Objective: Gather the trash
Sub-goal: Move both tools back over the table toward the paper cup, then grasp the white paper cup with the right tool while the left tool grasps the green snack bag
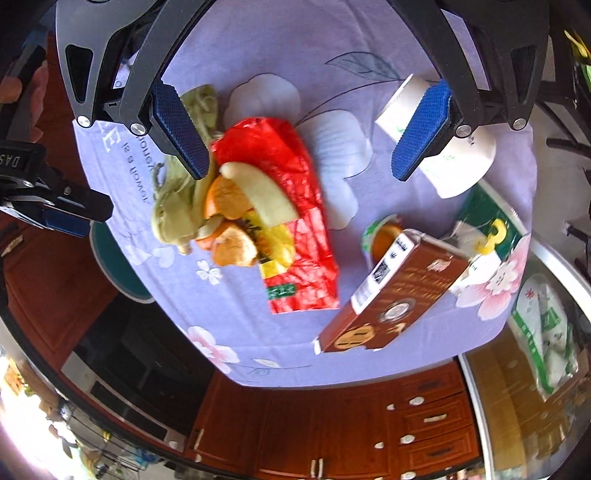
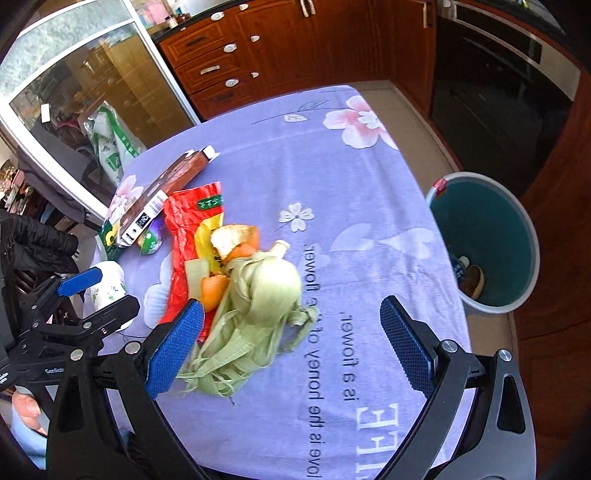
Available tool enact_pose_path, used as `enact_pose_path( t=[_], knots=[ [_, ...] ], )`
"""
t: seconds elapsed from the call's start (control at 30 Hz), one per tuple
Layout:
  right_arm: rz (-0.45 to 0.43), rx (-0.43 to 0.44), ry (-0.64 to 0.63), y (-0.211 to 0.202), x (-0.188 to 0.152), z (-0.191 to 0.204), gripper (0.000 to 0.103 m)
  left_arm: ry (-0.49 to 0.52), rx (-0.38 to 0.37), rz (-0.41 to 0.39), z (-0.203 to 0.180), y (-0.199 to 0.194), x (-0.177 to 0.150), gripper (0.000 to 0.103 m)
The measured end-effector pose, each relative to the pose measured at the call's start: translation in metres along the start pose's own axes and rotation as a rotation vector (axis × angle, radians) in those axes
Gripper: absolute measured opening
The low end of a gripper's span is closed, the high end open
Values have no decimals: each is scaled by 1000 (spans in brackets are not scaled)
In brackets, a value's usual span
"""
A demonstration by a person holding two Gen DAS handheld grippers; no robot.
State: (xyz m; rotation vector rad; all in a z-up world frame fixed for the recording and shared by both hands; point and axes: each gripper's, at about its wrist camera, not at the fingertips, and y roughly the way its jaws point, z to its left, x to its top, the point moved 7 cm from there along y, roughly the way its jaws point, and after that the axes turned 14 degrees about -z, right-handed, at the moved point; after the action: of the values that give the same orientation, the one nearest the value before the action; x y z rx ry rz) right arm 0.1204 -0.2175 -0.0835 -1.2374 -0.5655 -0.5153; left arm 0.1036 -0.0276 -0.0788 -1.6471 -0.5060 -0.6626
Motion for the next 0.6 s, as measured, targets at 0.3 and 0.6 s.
enact_pose_path(
  t=[0.3,0.6],
  knots=[
    [57,87,-130,27,-1,83,92,-140,101,-27,81,-12,-18,99],
    [187,209,-256,69,-25,174,92,-202,98,-51,148,-26,-40,99]
  ],
)
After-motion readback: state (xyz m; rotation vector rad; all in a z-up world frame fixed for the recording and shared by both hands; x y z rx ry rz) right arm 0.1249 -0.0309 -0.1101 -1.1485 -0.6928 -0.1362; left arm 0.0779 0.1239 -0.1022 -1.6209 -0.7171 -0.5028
